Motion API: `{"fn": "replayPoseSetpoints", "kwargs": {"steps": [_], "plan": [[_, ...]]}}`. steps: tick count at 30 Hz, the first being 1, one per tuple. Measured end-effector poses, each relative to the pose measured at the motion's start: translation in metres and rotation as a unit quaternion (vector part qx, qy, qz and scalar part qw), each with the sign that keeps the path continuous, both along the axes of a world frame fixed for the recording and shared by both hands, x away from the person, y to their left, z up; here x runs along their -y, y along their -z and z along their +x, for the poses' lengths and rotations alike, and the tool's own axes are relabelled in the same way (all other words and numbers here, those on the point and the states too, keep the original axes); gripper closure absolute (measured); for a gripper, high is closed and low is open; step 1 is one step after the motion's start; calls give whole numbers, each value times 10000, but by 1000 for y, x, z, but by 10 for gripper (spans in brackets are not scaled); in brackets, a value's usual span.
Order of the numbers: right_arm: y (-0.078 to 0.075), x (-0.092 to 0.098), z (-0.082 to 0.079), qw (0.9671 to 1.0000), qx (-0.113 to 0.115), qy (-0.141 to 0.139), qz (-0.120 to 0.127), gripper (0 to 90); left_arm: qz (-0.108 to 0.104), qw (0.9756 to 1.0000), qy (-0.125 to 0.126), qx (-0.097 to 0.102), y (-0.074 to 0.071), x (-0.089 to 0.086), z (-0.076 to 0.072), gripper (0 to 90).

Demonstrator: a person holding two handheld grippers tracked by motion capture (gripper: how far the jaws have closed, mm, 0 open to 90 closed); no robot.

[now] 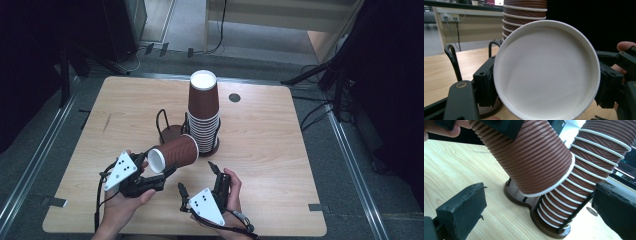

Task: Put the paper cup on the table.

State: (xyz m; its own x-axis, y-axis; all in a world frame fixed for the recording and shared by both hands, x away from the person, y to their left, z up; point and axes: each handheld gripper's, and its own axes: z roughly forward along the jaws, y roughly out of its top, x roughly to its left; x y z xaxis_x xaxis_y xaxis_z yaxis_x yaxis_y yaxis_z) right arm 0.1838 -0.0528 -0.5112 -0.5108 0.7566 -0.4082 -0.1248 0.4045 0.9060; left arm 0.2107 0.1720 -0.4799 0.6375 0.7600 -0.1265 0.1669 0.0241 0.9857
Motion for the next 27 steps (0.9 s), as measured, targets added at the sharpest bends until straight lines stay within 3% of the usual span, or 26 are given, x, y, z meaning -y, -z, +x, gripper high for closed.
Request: {"fn": "replayPoseSetpoints", "kwargs": {"steps": [5,11,13,15,17,18,19,20,22,23,24,27], "plan": [[-6,4,3,9989,-223,44,399,13,-32,9999,0,112,2,2,1,231],[-17,6,5,9940,-451,213,978,50,-120,9997,-9,208,4,3,1,231],[-23,7,6,9897,-643,331,1232,50,-182,9995,20,252,3,3,0,232],[-29,10,7,9833,-826,492,1545,63,-180,9993,8,317,3,4,-1,232],[-33,13,7,9747,-1054,612,1871,82,-192,9992,11,363,3,6,-2,231],[-33,13,7,9747,-1054,612,1871,82,-192,9992,11,363,3,6,-2,232],[-34,16,6,9677,-1209,728,2088,52,-227,9990,7,392,4,7,-2,231],[-34,17,6,9652,-1272,742,2160,32,-265,9988,11,407,4,7,-2,232],[-33,19,6,9545,-1552,795,2420,0,-364,9983,37,452,5,7,-2,231],[-33,21,5,9455,-1684,932,2628,0,-400,9981,37,466,6,8,-2,231],[-32,22,5,9401,-1746,1020,2743,0,-421,9980,38,467,6,8,-2,231],[-29,27,8,9180,-2078,1151,3174,0,-437,9979,58,476,8,10,-2,231]]}}
